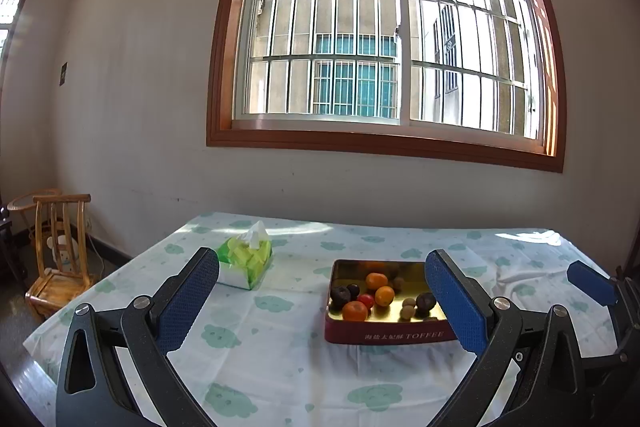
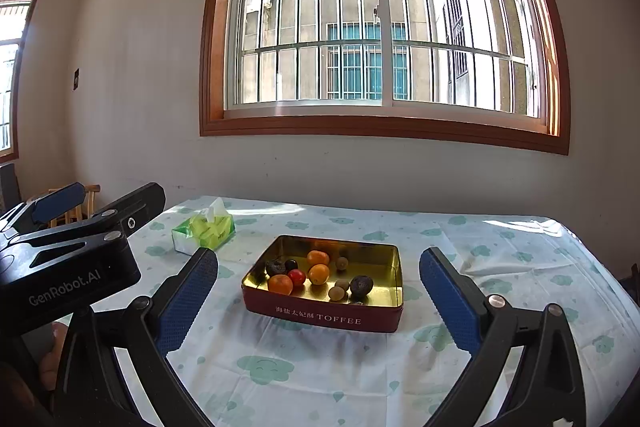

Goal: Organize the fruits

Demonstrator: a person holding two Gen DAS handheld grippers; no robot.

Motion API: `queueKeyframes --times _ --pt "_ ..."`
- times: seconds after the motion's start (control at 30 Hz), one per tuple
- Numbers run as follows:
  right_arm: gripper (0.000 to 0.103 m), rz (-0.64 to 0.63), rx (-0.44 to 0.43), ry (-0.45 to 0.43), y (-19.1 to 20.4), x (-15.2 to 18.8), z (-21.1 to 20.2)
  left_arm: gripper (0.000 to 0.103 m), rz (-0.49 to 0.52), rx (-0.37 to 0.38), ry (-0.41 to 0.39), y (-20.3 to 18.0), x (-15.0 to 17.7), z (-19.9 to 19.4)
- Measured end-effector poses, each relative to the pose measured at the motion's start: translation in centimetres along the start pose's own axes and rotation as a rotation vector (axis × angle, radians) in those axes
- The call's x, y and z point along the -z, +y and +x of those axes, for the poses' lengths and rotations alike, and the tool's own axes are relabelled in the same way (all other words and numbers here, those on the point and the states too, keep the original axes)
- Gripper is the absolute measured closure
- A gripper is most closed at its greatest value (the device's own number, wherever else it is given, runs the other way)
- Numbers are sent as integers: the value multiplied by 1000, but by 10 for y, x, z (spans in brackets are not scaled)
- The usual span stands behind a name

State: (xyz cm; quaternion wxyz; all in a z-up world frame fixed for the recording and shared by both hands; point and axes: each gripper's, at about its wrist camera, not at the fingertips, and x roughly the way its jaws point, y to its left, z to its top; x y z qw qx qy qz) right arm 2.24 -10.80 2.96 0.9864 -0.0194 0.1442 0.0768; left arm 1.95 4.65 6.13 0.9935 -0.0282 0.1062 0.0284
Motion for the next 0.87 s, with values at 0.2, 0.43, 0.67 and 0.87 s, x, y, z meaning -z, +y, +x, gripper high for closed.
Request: queueKeyframes --times 0.2,0.43,0.67,0.87 --pt "2 1 2 3 1 1 0 1 4 3 7 -1 0 1" --pt "2 1 -1 19 -1 5 5 1 13 2 17 -2 3 5" --pt "2 21 3 100 -21 14 31 1 28 22 87 -4 6 29" --pt "2 25 59 284 -79 37 81 1 15 -6 100 1 8 44"
